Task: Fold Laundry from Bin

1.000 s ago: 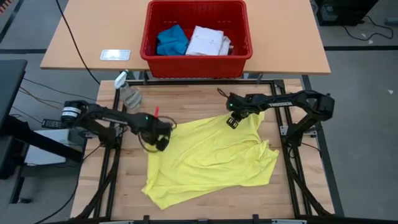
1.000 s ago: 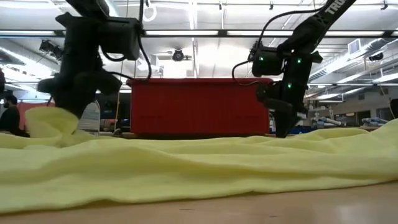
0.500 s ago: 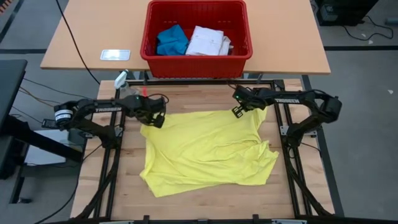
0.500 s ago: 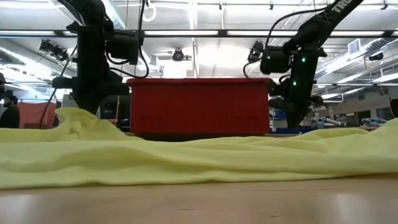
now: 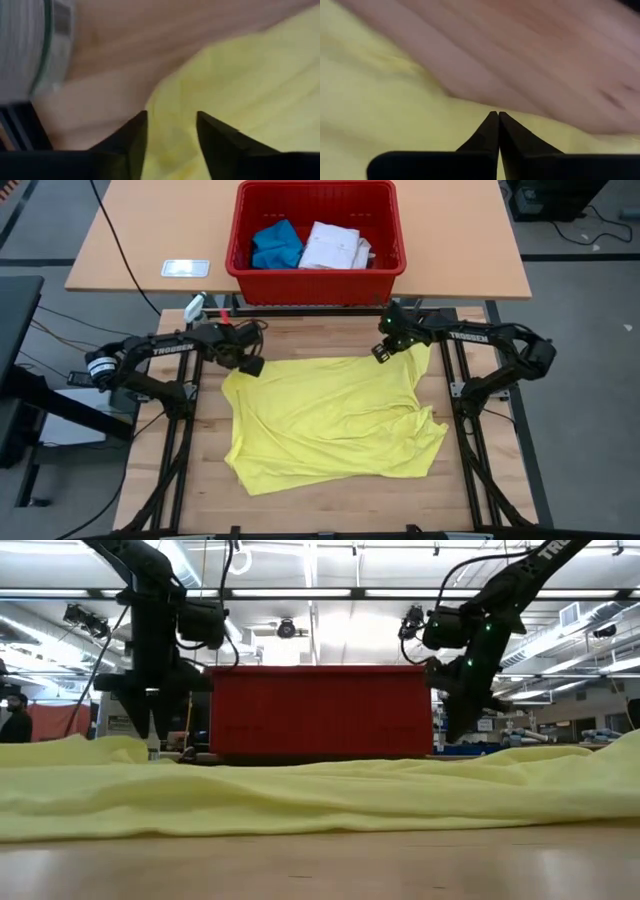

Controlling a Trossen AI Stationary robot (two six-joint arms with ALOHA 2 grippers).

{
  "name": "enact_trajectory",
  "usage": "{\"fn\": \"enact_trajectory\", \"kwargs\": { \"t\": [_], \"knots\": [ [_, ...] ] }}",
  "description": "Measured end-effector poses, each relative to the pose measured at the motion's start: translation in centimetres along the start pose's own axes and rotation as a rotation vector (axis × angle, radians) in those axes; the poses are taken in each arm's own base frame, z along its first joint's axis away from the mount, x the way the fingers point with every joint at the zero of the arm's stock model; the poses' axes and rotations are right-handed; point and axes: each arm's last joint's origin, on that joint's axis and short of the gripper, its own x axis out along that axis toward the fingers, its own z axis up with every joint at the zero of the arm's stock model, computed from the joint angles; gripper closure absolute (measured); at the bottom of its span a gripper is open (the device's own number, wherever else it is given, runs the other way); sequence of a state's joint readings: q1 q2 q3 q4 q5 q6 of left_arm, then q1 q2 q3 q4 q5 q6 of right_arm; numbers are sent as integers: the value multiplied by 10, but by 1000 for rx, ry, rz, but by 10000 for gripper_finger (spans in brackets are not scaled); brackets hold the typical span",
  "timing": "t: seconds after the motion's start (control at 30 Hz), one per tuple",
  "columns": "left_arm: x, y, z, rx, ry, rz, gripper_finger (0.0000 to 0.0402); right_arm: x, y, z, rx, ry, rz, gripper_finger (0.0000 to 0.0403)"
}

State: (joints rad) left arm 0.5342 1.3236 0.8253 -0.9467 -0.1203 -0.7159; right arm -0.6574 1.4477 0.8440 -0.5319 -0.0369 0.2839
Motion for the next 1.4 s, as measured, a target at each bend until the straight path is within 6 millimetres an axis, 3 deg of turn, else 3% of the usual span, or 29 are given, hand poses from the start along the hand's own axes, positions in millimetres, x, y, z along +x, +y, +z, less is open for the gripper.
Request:
{"fn": "enact_trajectory", "kwargs": {
  "t": [0.17, 0.3, 0.43, 0.63, 0.73, 0.9, 0.97, 1.03, 1.1, 1.17, 1.33, 1.4],
  "knots": [
    [-2, -8, -13, 48, 60, -20, 175, 14, 2, -14, -75, 137, 114, 395],
    [-4, -29, -28, 75, 49, -93, 178, 27, 4, -32, -80, 251, 144, 398],
    [-8, -48, -45, 98, 13, -153, 194, 37, 6, -50, -109, 259, 112, 399],
    [11, -47, -53, 108, 61, -30, 209, 34, -7, -33, -52, 99, -156, 400],
    [20, -42, -59, 52, 99, 5, 209, 28, -15, -21, 57, 15, -268, 400],
    [17, -50, -77, 56, 146, -29, 209, 24, -16, -19, 170, 33, -185, 400],
    [16, -53, -84, 96, 110, -16, 209, 22, -9, -21, 127, 48, -131, 400],
    [17, -54, -92, 198, 96, 0, 210, 19, 3, -23, 2, 79, 34, 400],
    [23, -52, -103, 312, 150, -9, 217, 17, 20, -28, -72, 139, 248, 400],
    [32, -43, -118, 333, 245, 22, 231, 17, 37, -36, -87, 193, 336, 401],
    [29, -26, -142, 213, 302, 161, 266, 13, 73, -68, -157, 307, 259, 401],
    [15, -34, -145, 168, 265, 89, 275, 9, 86, -84, -164, 340, 202, 402]
  ]
}}
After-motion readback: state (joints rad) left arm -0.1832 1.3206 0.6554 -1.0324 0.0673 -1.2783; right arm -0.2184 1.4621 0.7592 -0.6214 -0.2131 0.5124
